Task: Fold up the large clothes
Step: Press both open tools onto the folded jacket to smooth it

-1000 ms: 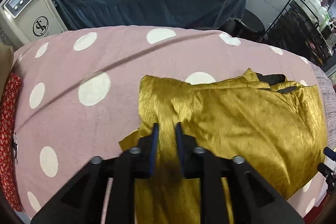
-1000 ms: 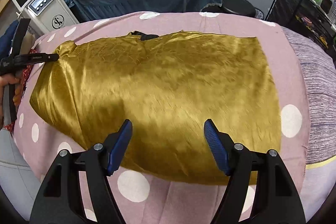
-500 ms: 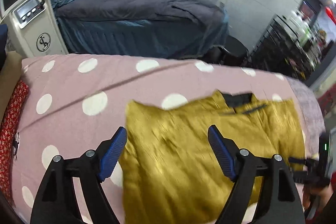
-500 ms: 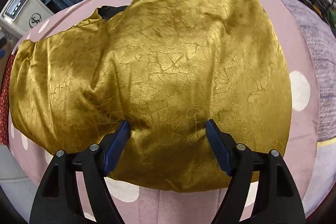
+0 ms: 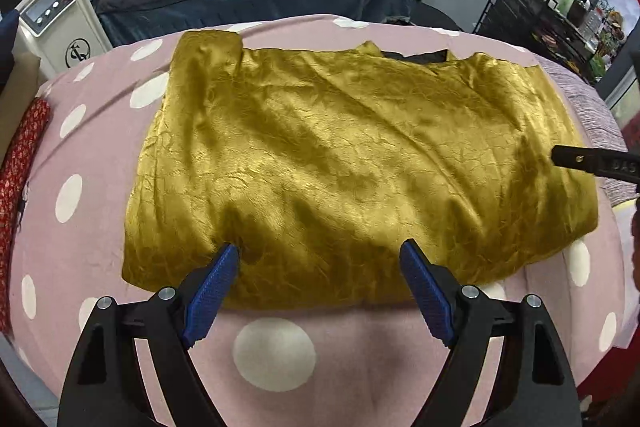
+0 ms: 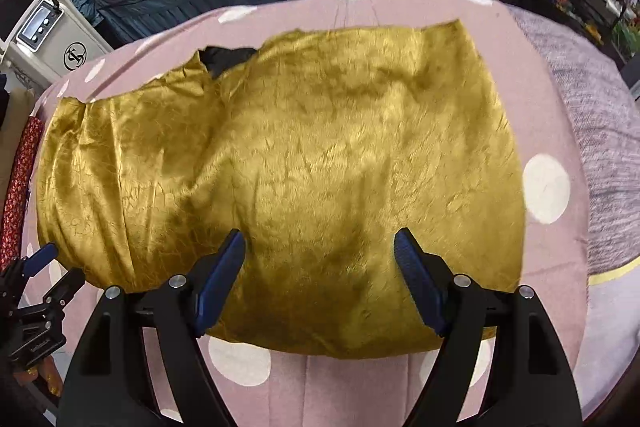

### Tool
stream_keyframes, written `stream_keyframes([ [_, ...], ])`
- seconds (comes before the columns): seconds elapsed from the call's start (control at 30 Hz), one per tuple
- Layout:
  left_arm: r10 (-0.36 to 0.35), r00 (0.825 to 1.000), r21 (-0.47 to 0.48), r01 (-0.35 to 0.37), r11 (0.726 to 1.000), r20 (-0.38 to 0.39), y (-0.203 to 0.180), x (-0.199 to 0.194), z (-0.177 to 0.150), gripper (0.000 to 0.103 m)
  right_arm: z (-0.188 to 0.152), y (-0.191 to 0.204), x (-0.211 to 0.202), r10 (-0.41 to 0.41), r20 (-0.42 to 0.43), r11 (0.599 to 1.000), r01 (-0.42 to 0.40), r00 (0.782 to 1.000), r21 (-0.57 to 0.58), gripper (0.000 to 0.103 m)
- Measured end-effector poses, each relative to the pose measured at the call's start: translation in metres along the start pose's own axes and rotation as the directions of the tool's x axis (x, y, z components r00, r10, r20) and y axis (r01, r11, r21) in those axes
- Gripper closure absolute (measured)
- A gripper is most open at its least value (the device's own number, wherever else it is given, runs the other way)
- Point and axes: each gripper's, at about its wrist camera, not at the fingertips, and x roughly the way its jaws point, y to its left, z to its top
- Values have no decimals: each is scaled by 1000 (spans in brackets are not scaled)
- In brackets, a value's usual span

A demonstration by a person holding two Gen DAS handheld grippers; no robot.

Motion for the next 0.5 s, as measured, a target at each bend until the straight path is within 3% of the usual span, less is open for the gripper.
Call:
stream_keyframes([
  [0.2, 66, 997, 108, -69, 992, 26, 0, 15, 25, 22, 2, -25, 6, -19, -25, 997, 21, 1000, 74, 27],
  [0.3, 41, 999, 95, -40, 995, -8, 6, 29, 41, 17, -9, -40, 17, -46, -72, 992, 54, 996, 118, 27],
  [0.5, 57, 996, 105, -50, 993, -73, 7, 66, 56, 9, -29, -57, 35, -78, -135, 987, 95, 988, 126, 22],
])
